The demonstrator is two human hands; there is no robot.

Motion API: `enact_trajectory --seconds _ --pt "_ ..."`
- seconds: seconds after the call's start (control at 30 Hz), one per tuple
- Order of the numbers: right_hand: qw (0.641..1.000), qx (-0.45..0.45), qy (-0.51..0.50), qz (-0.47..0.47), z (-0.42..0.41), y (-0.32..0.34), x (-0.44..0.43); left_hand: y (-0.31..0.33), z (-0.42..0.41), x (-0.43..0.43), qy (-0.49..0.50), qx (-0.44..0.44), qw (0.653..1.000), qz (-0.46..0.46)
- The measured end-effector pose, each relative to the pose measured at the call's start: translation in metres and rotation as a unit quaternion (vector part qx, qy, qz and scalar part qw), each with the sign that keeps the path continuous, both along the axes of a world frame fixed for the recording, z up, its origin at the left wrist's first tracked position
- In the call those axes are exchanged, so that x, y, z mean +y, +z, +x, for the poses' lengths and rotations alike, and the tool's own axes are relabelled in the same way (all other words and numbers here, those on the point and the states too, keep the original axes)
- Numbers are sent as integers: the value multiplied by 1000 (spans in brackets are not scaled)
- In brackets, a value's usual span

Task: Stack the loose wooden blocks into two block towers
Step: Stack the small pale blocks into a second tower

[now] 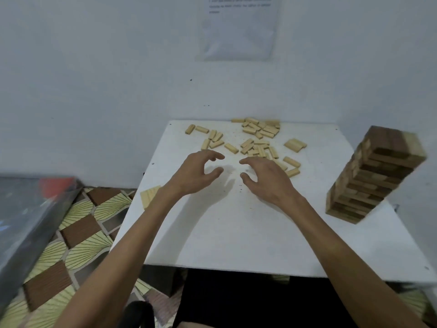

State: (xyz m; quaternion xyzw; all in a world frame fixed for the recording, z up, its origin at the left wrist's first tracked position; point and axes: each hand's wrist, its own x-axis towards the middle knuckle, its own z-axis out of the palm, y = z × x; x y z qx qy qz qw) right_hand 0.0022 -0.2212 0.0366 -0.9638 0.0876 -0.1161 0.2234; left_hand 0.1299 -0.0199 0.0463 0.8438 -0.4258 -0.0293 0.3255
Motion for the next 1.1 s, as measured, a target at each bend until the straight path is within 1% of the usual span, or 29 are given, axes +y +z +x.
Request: enact_trajectory --seconds 0.23,0.43,0.57,0.67,0.77,0.87,1.03,1.1 --pt "993 43 -87 -61 -28 -4 -30 -17 -1 -56 -56 3 998 21" --pt "981 77 -141 -109 -34 -19 -51 -34 -1 -93 -66 -6 997 41" --pt "978 79 -157 -113 -34 -31 -58 -45 -1 -109 -84 -41 993 77" --pt "978 68 -164 -113 -34 -34 -58 -52 -6 -116 -76 -84 989 96" --pt "974 64 -177 -127 -32 -35 -59 -56 -14 -118 -58 -113 990 62" --pt "972 64 -175 -140 -29 -36 -60 -62 -18 -121 -29 -103 994 15" --pt "981 -23 -183 -60 -25 -36 -56 -64 -21 -127 30 -47 998 -37" --pt "979 -51 -190 -58 -19 -35 -58 -64 -21 -129 45 -36 997 -41"
